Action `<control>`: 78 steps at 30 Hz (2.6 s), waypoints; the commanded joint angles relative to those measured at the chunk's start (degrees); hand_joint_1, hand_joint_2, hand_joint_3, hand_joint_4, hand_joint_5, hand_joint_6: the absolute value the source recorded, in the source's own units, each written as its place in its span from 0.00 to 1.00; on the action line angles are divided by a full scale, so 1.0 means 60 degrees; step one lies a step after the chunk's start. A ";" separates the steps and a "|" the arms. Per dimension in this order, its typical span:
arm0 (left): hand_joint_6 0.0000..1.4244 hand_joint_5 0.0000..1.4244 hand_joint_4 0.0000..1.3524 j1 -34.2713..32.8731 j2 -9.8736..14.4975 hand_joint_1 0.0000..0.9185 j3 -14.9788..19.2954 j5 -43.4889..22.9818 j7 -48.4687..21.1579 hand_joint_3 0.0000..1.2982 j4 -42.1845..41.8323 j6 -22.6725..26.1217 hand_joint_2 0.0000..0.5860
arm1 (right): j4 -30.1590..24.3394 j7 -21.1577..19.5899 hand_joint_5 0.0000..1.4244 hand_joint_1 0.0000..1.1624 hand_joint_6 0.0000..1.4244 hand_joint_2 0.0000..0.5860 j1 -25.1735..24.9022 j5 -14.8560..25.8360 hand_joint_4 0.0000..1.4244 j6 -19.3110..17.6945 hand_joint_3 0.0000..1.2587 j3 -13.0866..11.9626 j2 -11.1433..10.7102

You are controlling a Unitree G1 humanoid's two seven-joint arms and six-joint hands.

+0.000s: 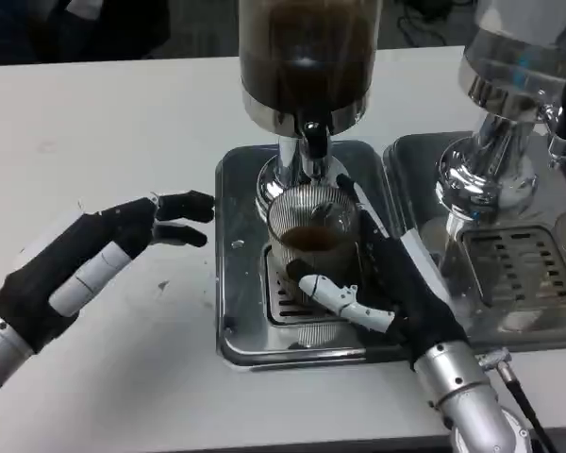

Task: Grasp the cup under the faucet to collect the drink, then remove the cup.

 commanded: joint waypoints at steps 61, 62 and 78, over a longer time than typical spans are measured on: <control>0.21 0.31 0.28 0.0495 0.0459 0.00 -0.0066 0.0115 0.0110 0.32 0.0022 0.0256 0.17 | 0.2362 -0.2665 0.23 0.60 0.34 0.35 -0.0668 -0.1332 0.15 0.0473 0.04 0.1089 0.0980; 0.21 0.31 0.28 0.0512 0.0455 0.00 -0.0069 0.0116 0.0112 0.32 0.0008 0.0257 0.17 | 0.2321 -0.2721 0.24 0.60 0.36 0.35 -0.0642 -0.1349 0.16 0.0511 0.05 0.1087 0.0995; 0.21 0.33 0.31 0.0741 0.0471 0.00 -0.0091 0.0113 0.0141 0.32 -0.0139 0.0317 0.17 | 0.2312 -0.4525 0.41 0.61 0.60 0.35 -0.0483 -0.1805 0.30 0.0447 0.18 0.1215 0.1405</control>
